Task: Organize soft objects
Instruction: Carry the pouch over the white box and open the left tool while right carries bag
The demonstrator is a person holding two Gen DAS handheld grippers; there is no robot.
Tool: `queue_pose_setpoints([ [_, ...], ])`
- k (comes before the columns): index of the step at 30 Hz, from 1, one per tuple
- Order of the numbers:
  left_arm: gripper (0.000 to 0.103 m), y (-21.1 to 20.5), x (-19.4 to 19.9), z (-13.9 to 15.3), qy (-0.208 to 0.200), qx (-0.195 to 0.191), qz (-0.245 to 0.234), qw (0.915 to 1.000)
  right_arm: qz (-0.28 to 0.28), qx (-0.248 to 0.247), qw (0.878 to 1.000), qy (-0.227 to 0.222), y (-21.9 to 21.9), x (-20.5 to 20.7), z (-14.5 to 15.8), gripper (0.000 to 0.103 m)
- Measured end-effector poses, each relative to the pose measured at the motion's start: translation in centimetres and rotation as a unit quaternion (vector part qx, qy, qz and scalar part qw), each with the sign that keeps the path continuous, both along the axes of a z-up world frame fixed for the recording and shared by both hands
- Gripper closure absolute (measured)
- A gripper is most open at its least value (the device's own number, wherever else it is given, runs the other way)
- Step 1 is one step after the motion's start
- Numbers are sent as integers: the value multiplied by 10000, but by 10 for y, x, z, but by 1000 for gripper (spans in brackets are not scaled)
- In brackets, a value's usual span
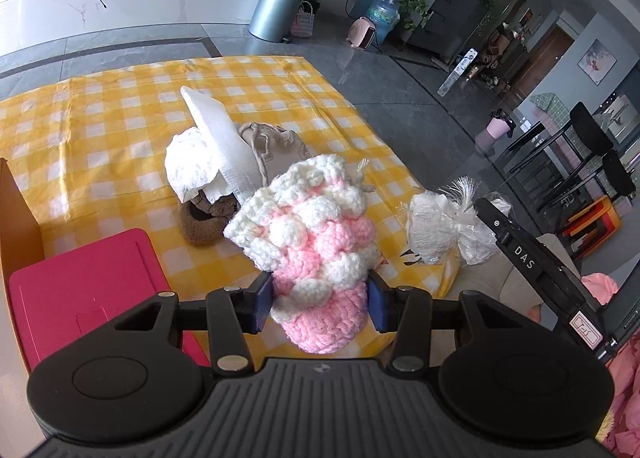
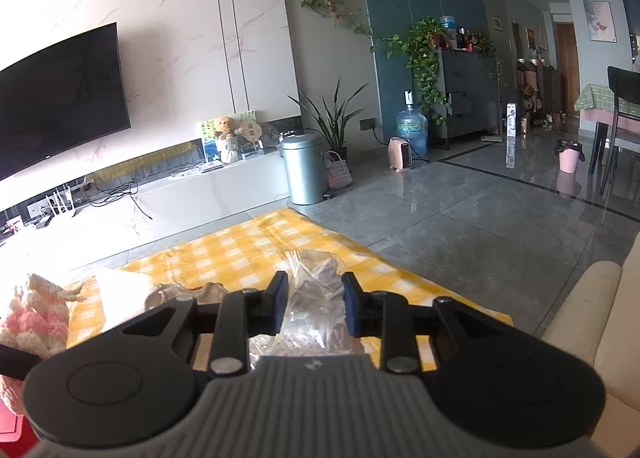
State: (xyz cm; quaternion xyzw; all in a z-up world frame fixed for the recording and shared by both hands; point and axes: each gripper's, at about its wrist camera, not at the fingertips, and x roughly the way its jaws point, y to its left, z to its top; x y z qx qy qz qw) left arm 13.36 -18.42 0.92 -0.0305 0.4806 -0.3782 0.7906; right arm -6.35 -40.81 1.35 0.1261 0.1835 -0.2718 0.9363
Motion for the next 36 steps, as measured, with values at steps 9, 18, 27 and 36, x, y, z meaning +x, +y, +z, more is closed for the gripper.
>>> queue_pose_setpoints([
  [9,49,38,-13,23,-311,-383,198,9986,329,-28,9991,-257,20,-1,15,75],
  [18,49,95,-45,50,-1297,-96,759,9886,1155,32,9901,-798,59,11,41,75],
  [27,49,169,-71,47,-1394,-116,1552,9779,2511,206,9582,-1359,130,17,70,75],
  [36,44,240,-61,18,-1285,483,2605,9557,3815,305,9159,-1213,227,45,58,75],
])
